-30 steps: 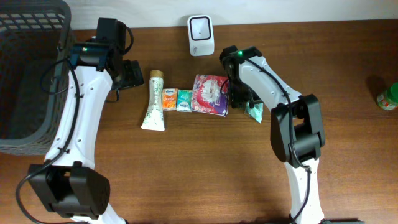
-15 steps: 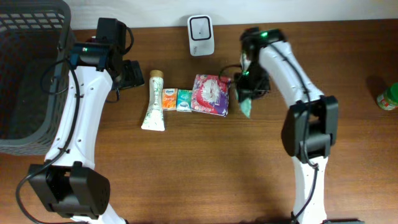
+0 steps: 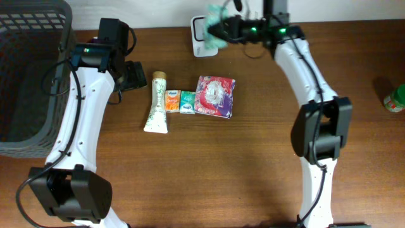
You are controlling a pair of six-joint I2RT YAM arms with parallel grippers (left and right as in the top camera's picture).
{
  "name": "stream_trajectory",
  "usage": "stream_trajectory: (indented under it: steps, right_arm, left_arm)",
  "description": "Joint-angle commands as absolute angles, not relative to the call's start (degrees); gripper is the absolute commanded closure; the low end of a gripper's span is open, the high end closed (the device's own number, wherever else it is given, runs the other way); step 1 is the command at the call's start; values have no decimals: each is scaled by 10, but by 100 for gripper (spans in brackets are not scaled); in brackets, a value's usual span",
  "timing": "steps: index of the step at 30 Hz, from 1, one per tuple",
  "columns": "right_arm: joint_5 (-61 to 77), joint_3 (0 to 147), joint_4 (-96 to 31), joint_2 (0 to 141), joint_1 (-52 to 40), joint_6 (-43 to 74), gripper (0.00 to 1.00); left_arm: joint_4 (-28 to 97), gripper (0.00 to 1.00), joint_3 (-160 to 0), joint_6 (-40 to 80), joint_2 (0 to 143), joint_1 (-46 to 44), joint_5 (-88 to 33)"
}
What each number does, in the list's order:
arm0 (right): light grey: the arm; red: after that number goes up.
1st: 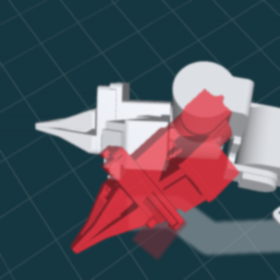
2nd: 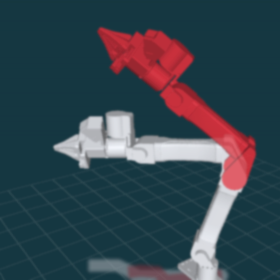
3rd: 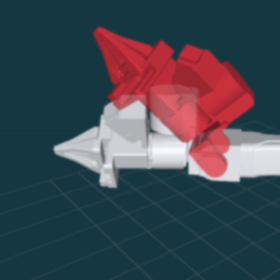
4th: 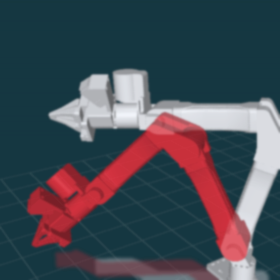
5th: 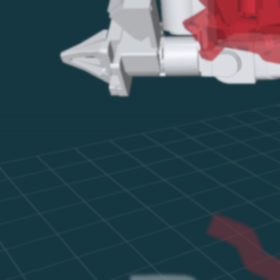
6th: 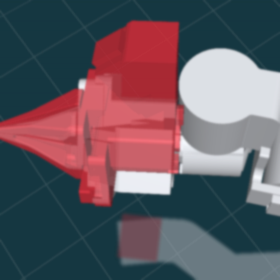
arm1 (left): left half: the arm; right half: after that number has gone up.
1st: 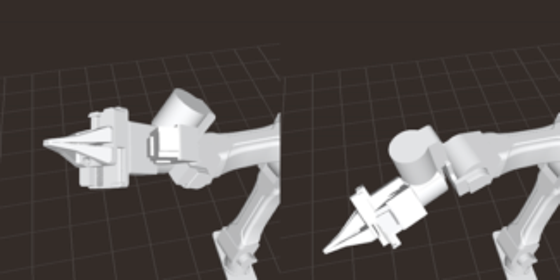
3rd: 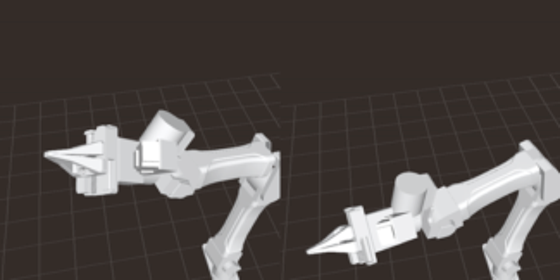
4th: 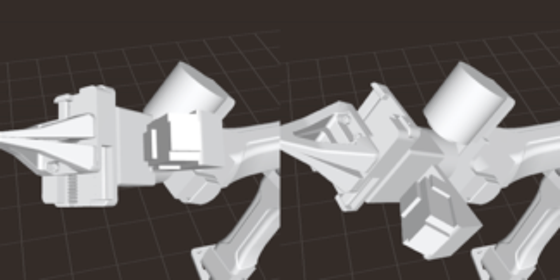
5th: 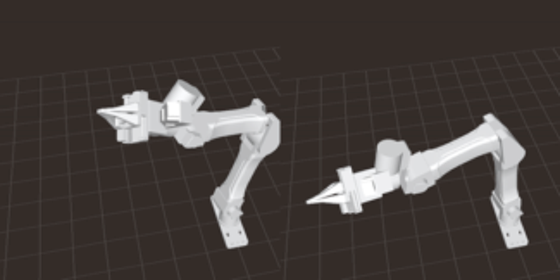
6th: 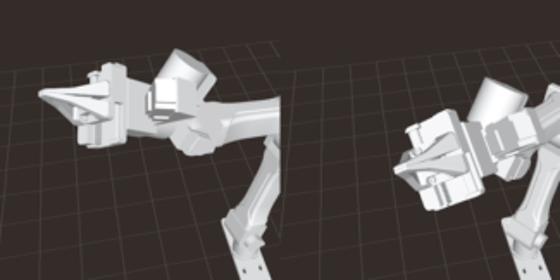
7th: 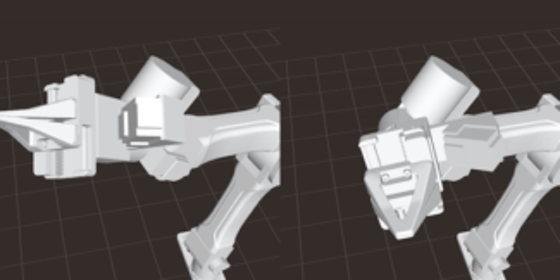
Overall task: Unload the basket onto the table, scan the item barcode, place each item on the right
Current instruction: 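Hold the mint-green pack's barcode up to the white scanner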
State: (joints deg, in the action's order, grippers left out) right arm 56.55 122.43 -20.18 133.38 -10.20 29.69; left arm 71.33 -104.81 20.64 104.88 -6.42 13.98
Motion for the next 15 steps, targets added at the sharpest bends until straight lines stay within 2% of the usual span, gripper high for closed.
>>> stream_trajectory:
  steps: [1,4,5,7,9,12,15]
  right_arm:
    - [544,1232,-79,1367,-140,433,96]
    - [530,1232,-14,1405,-149,476,94]
    - [526,1232,-27,1410,-149,460,92]
    - [518,1232,-108,1405,-141,377,95]
    - [520,1232,-111,1404,-129,377,96]
    - [479,1232,-43,1410,-120,416,95]
    - [386,1232,-1,1419,-139,448,86]
  left_arm:
    - [713,1,-1049,210,1041,-68,144]
    - [713,1,-1049,210,1041,-68,144]
    - [713,1,-1049,210,1041,-68,144]
    - [713,1,-1049,210,1041,-67,144]
    - [712,1,-1049,210,1041,-68,144]
    - [713,1,-1049,210,1041,-68,144]
    - [712,1,-1049,210,1041,-68,144]
